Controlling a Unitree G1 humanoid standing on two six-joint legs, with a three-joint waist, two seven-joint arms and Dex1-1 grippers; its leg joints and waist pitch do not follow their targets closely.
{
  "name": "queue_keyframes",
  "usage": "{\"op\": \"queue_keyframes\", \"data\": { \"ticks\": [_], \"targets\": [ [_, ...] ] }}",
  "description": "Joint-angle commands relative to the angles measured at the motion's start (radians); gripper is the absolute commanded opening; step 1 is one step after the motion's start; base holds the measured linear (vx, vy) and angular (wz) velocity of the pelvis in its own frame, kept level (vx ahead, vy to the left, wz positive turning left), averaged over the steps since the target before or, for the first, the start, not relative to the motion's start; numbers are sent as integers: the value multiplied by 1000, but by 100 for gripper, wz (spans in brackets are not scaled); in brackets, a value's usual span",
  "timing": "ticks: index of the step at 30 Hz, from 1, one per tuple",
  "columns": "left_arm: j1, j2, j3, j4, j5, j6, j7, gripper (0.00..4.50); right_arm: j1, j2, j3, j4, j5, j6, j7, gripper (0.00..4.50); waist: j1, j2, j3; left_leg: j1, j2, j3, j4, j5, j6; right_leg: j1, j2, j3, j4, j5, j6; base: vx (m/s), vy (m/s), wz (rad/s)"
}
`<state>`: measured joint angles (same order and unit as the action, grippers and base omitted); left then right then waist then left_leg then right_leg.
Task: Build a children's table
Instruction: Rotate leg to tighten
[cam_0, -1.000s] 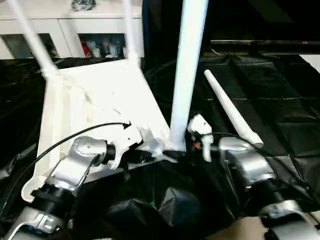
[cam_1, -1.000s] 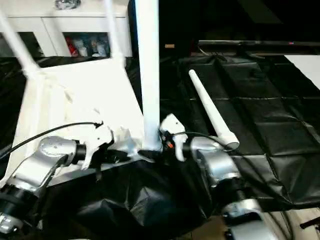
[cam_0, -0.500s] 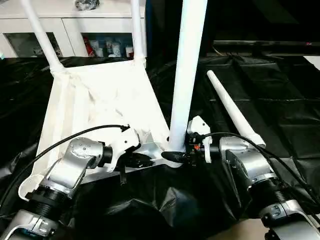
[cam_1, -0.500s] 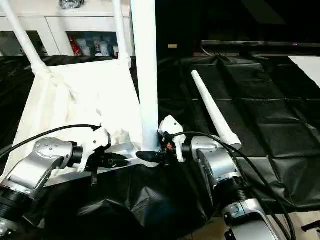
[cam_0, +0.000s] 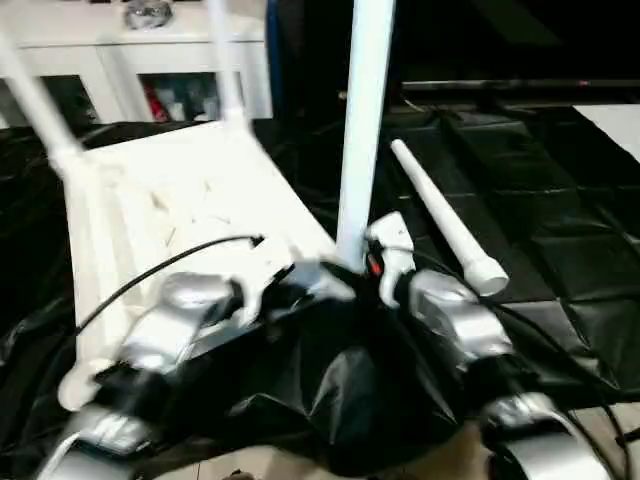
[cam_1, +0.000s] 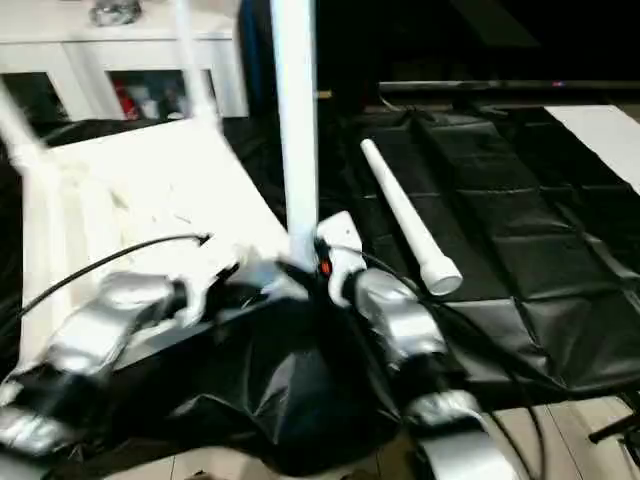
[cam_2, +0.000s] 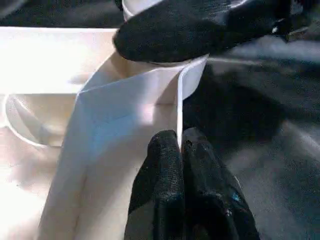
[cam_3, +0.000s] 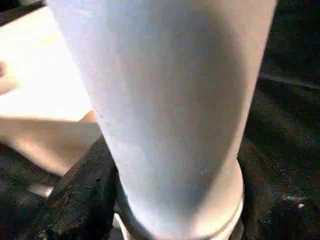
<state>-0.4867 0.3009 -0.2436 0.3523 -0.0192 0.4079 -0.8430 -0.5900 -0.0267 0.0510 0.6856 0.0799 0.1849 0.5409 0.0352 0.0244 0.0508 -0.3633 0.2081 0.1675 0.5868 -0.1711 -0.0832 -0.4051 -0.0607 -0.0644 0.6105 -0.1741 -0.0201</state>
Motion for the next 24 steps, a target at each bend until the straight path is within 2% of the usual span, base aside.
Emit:
{"op": "queue_keyframes", "data": {
  "ticks": [1, 5, 7, 8, 11, 13, 16, 19, 21, 24],
  "targets": [
    [-66, -65, 2, 15, 6, -10, 75, 0, -16, 81, 36, 70, -3, 15, -43, 274, 2, 7, -61, 4, 12, -5, -71, -269, -7, 45, -66, 43, -89, -324, -164, 0, 0, 0],
    [-91, -100, -4, 38, 16, -18, 101, 0, -36, 124, 51, 113, -21, -26, -46, 274, 4, 6, -65, 2, 12, -2, -67, -249, 4, 49, -67, 43, -82, -255, -189, 0, 0, 0],
    [-92, -98, -7, 38, 11, -27, 88, 0, -33, 127, 48, 107, -8, -22, -15, 330, 5, 8, -64, 2, 12, -3, -68, -247, 11, 51, -66, 42, -81, -239, -195, 0, 0, 0],
    [-90, -95, -9, 35, 10, -29, 81, 0, -31, 123, 50, 103, -9, -26, -8, 330, 4, 7, -63, 2, 12, -2, -68, -254, 13, 51, -66, 42, -83, -247, -194, 0, 0, 0],
    [-68, -68, -17, 9, -2, -58, 23, 0, -28, 101, 51, 83, -11, -46, 10, 369, 3, 9, -62, 5, 14, -4, -70, -281, 9, 48, -68, 42, -87, -301, -182, 0, 0, 0],
    [-56, -55, -20, -5, -10, -68, -6, 0, -26, 86, 54, 74, -10, -52, 37, 369, 2, 8, -63, 2, 14, -5, -71, -276, 10, 51, -67, 43, -84, -280, -185, 0, 0, 0],
    [-21, -9, -30, -44, -29, -96, -87, 0, -4, 24, 98, 30, -27, -68, 143, 369, 0, 9, -64, 0, 15, -5, -70, -262, 18, 54, -67, 43, -80, -237, -199, 0, 0, 0],
    [2, 27, -33, -72, -47, -108, -146, 0, 20, -26, 123, -22, -20, -70, 238, 369, 4, 9, -65, 2, 17, -1, -68, -250, 28, 53, -66, 44, -76, -202, -215, 0, 0, 0],
    [13, 48, -32, -89, -60, -106, -182, 0, 34, -59, 131, -58, -9, -67, 306, 369, 8, 8, -64, 4, 19, 0, -68, -249, 34, 51, -65, 44, -76, -198, -218, 0, 0, 0],
    [30, 82, -33, -115, -77, -115, -237, 0, 58, -113, 145, -117, 7, -63, 404, 369, 17, 8, -62, 7, 21, -1, -70, -269, 30, 50, -67, 45, -79, -239, -211, 0, 0, 0]
  ]
}}
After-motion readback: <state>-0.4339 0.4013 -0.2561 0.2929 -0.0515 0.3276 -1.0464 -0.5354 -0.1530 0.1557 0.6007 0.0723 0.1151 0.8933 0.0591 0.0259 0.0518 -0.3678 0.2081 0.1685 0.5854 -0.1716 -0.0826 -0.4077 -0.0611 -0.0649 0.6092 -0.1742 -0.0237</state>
